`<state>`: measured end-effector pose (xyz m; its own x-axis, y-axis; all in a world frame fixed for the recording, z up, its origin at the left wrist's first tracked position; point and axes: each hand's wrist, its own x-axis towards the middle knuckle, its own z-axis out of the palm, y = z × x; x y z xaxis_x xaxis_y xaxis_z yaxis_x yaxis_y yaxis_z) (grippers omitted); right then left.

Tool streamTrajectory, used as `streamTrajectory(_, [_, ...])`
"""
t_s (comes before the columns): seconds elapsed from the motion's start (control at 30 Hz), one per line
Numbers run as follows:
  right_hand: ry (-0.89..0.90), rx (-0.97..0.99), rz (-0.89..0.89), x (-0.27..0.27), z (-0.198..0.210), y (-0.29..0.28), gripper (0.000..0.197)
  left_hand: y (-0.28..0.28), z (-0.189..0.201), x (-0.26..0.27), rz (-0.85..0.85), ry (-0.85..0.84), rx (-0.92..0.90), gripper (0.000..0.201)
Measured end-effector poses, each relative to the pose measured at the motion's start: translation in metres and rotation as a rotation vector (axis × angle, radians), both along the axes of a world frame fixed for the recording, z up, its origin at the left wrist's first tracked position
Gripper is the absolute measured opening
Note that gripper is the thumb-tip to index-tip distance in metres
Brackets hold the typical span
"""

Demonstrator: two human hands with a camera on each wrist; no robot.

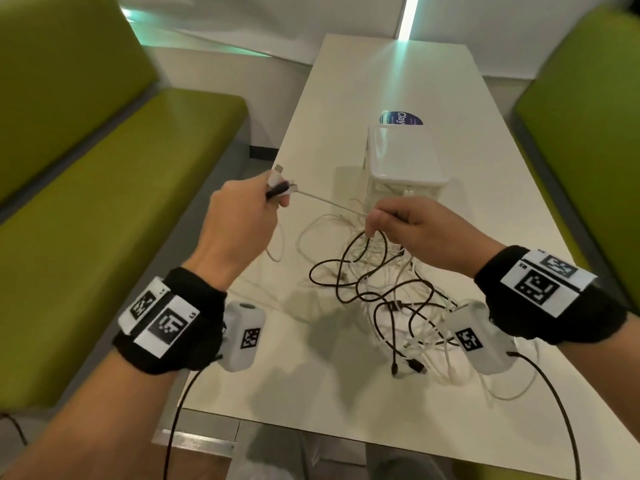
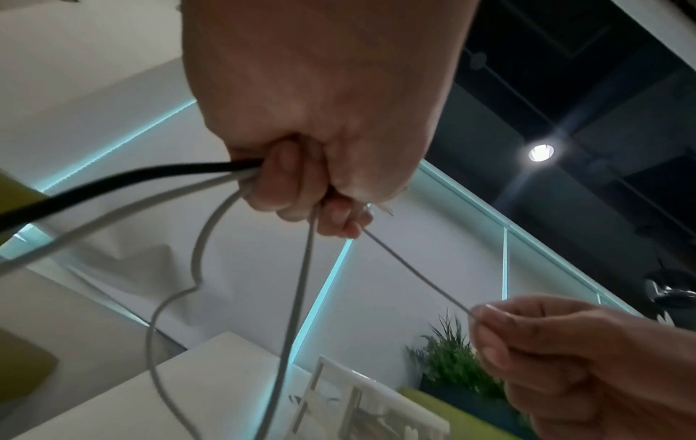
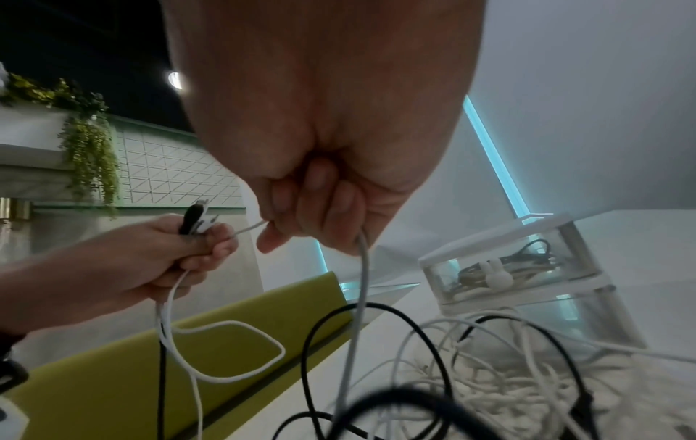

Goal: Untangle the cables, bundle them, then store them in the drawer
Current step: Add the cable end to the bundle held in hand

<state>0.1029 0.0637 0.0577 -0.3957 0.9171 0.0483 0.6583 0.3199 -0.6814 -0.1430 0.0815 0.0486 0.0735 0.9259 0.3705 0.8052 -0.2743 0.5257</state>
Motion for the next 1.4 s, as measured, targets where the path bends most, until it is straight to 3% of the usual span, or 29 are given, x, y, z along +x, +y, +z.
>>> streamTrajectory(0.17, [0.032, -0.067, 0.010, -0.008, 0.004, 0.006, 0.031, 0.009, 0.009, -0.017, 0.083, 0.032, 0.089, 0.019])
streamTrajectory(0.27, [0.030, -0.078, 0.012, 0.000, 0.004, 0.007, 0.035, 0.018, 0.020, -0.038, 0.208, -0.107, 0.175, 0.021])
streamTrajectory(0.47, [0.043, -0.096, -0.023, 0.010, -0.003, 0.003, 0.037, 0.019, 0.020, -0.045, 0.275, -0.086, 0.112, 0.023])
streamTrajectory(0.6, [0.019, -0.067, -0.054, 0.010, -0.005, 0.003, 0.035, 0.015, 0.007, -0.033, 0.157, -0.054, -0.031, 0.025])
streamTrajectory(0.8, [-0.032, -0.038, -0.058, 0.004, -0.006, -0.003, 0.035, -0.006, -0.013, 0.012, -0.175, -0.032, -0.215, 0.023])
streamTrajectory(1.0, [-0.075, -0.013, -0.007, -0.006, -0.010, -0.007, 0.033, -0.023, -0.012, 0.048, -0.368, -0.224, -0.369, 0.021])
streamTrajectory(1.1, [-0.054, 0.002, -0.001, -0.007, -0.010, -0.008, 0.032, -0.024, -0.011, 0.053, -0.364, -0.122, -0.294, 0.021])
streamTrajectory(1.3, [-0.042, -0.048, 0.044, -0.014, -0.006, -0.012, 0.019, -0.018, -0.010, 0.046, -0.239, -0.102, -0.096, 0.023])
streamTrajectory(1.4, [-0.042, 0.027, 0.022, -0.014, -0.010, -0.009, 0.034, 0.001, -0.002, 0.011, -0.134, -0.102, 0.016, 0.025])
